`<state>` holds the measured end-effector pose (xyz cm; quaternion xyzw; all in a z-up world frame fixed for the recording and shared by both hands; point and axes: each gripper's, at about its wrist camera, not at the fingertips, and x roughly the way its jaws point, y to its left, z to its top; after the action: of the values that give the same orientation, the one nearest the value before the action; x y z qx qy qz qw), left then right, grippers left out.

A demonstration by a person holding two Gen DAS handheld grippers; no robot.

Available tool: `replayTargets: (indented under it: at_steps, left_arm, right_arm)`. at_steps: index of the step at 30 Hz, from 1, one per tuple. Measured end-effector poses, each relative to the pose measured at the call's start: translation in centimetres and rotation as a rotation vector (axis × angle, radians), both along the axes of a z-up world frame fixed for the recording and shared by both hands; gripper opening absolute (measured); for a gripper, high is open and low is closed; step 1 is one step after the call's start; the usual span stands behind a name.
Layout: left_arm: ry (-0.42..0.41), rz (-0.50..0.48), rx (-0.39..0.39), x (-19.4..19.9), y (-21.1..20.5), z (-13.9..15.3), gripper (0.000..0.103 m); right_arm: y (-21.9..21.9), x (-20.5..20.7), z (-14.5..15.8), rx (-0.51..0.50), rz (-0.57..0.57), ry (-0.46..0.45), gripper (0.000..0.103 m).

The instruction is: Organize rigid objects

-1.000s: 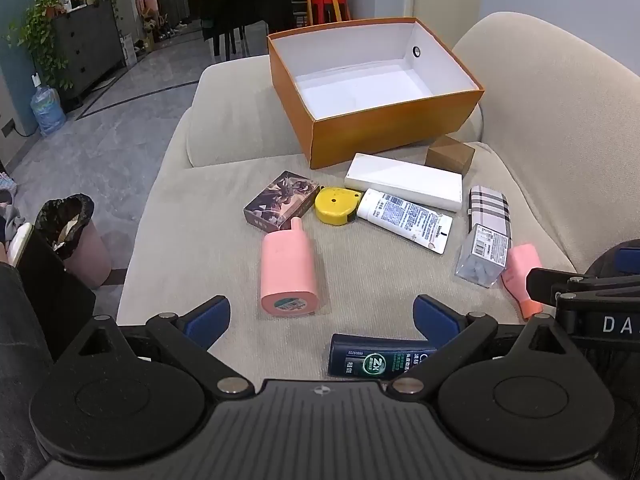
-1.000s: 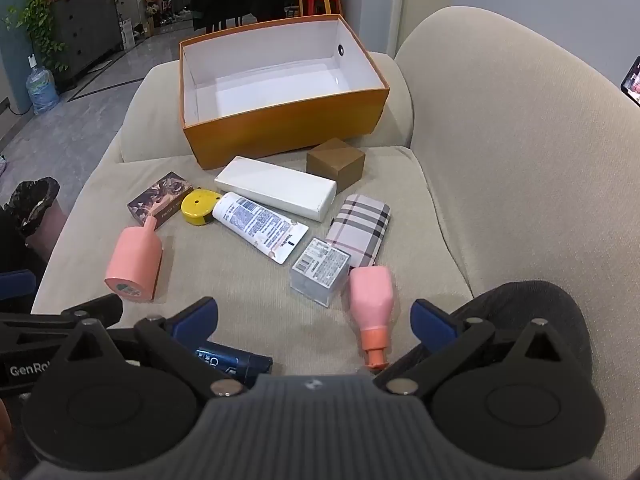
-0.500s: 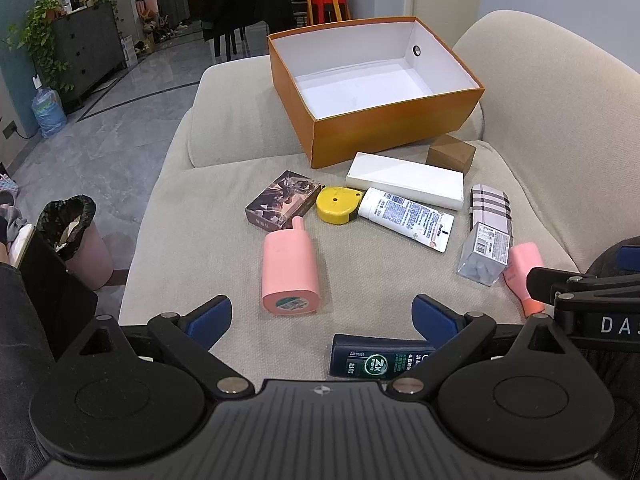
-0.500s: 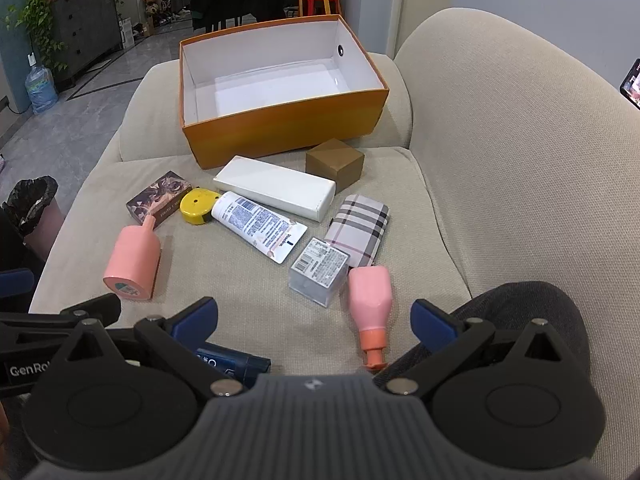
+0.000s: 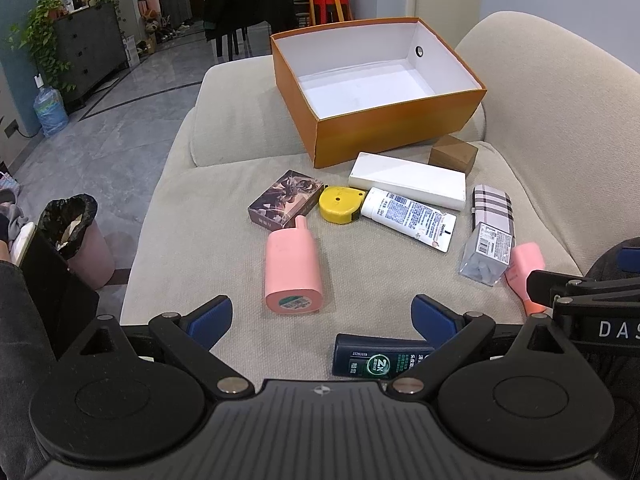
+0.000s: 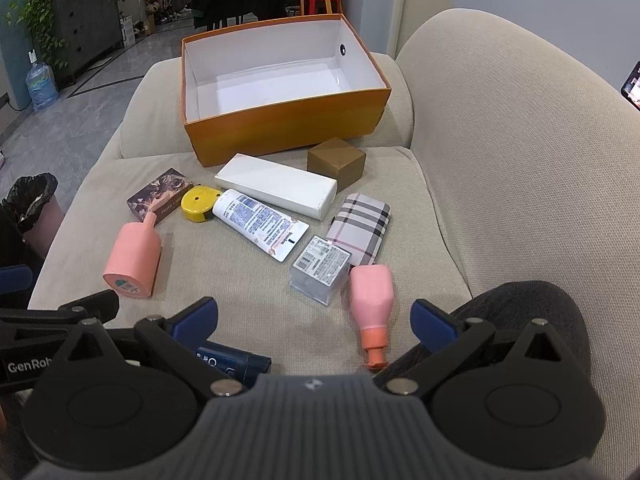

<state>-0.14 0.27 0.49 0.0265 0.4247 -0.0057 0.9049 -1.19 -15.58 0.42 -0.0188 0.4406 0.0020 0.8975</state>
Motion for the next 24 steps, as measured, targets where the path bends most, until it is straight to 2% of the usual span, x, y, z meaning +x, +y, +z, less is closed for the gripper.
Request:
replayTargets:
  at_steps: [24]
  left_arm:
    - [0.005, 0.002, 0.004, 0.04, 0.21, -0.12, 0.103]
  right_arm:
    - [0.14, 0.29, -0.47, -0.001, 0.001, 0.012, 0.101]
